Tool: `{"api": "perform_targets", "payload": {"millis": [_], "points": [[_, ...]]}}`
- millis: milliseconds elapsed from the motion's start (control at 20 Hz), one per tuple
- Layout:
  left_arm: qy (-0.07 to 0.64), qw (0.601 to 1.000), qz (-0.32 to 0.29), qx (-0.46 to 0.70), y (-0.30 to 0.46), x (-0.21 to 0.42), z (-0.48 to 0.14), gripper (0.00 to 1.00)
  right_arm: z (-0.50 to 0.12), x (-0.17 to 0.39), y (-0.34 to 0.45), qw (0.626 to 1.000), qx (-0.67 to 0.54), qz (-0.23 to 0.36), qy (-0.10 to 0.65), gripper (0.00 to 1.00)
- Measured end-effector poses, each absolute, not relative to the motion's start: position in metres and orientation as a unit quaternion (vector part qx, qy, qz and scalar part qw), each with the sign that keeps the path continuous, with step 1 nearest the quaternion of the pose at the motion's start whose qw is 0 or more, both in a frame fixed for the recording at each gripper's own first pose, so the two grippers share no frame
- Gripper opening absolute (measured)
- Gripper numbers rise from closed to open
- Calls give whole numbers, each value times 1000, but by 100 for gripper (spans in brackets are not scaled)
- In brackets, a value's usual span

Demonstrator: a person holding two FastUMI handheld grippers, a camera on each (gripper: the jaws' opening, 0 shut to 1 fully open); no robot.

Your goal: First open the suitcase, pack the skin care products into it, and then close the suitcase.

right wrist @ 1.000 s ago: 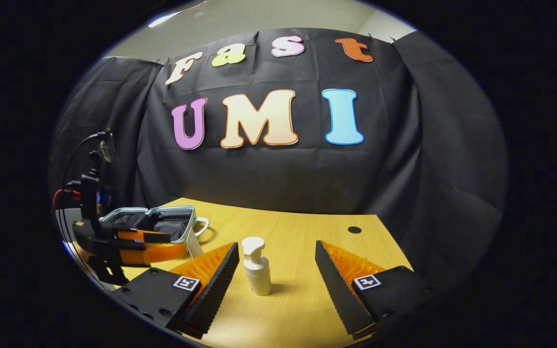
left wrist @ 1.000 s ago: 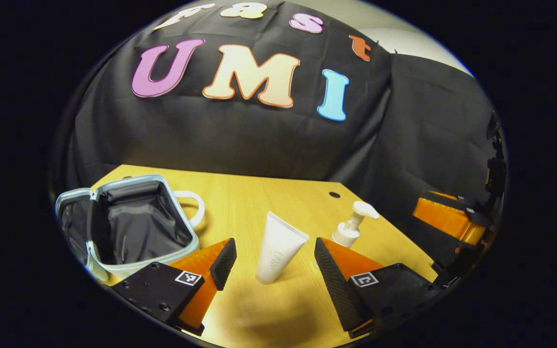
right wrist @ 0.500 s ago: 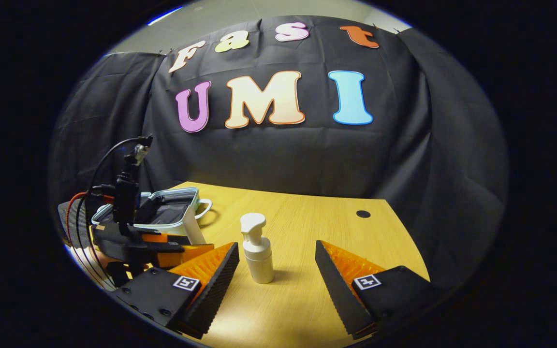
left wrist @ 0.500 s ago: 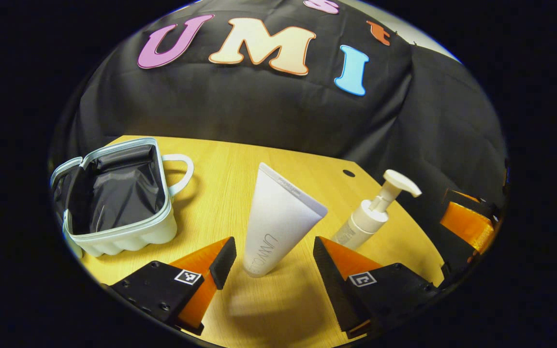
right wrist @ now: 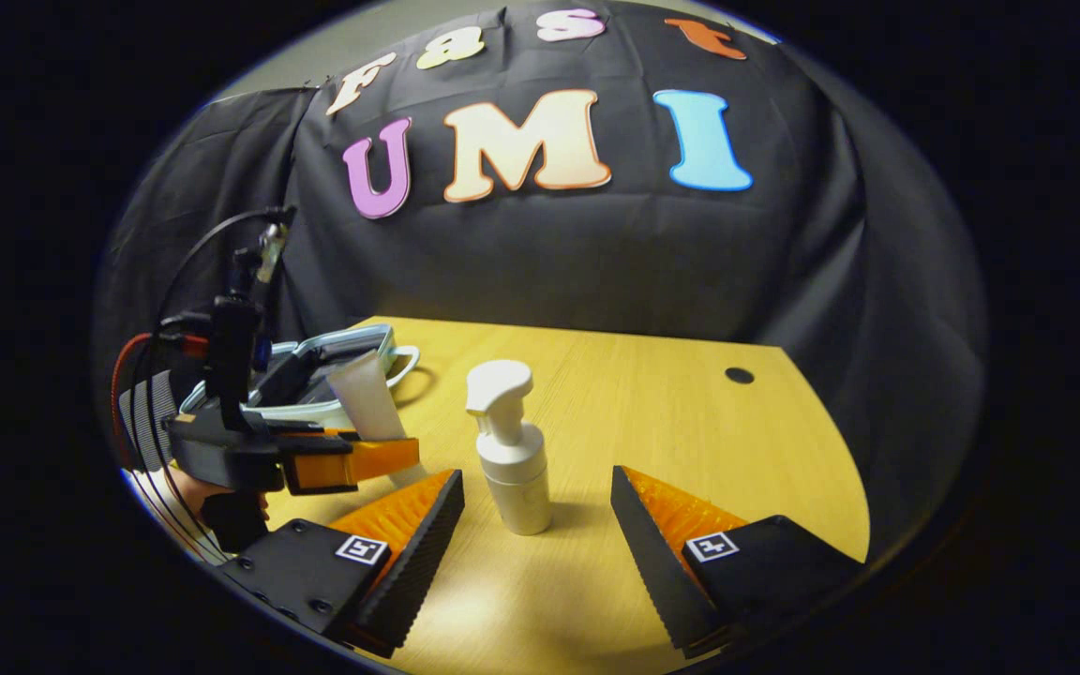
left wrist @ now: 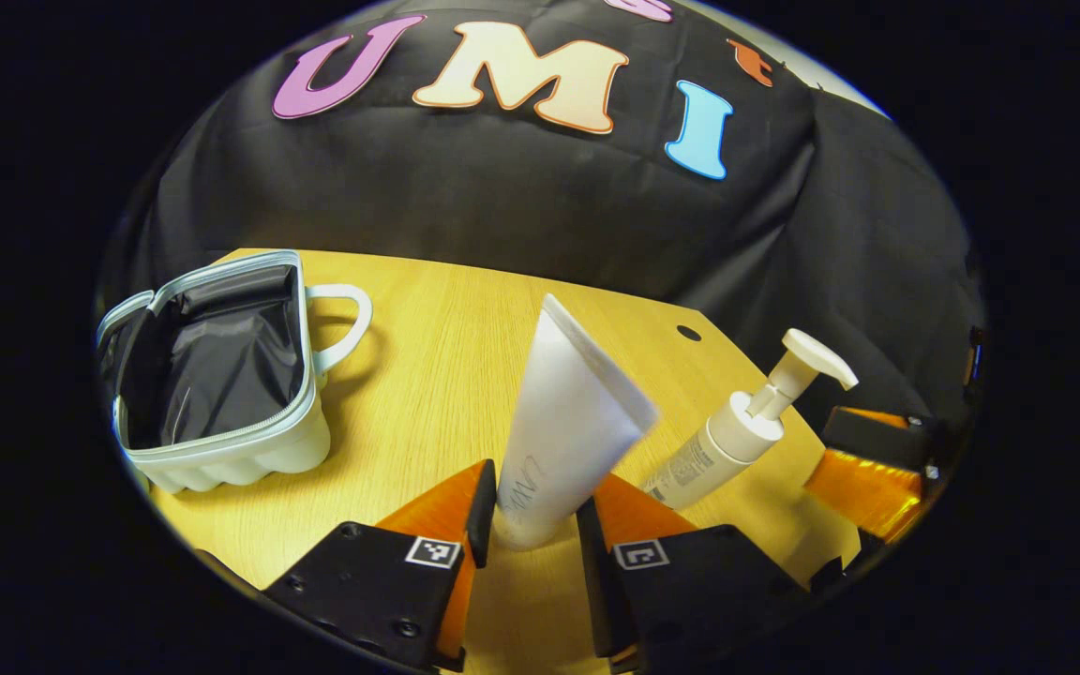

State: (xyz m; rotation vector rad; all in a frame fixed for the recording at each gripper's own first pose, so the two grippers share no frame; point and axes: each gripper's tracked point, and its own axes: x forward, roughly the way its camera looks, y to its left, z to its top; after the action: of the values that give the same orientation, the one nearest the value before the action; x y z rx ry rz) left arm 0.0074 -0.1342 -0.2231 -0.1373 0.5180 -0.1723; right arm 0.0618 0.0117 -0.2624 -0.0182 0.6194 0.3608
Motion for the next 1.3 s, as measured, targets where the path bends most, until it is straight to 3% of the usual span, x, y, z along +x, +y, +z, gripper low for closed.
{"api": "perform_targets", "payload": {"millis": [50,400,750,800,900,1250,1300], "points": [[258,959,-88,-73,-134,6,-224,38,-270,65,16,933,-13,178,312,99],[256,958,-97,-82,-128,-1,-213,36,-303,84,34,924,-9,184,334,99],[211,967,-71,-123,-84,-2,-157,35,-330,91,47,914,-5,178,365,96],[203,969,-62,-126,-73,-2,-148,39,-332,91,47,914,-7,176,365,87],[192,972,-45,-128,-51,-6,-133,35,-332,93,48,915,-17,172,363,65],[184,975,17,-126,41,-23,-109,32,-316,89,59,916,-51,167,361,62],[182,976,24,-119,55,-25,-105,35,-311,88,64,915,-52,171,361,62]]}}
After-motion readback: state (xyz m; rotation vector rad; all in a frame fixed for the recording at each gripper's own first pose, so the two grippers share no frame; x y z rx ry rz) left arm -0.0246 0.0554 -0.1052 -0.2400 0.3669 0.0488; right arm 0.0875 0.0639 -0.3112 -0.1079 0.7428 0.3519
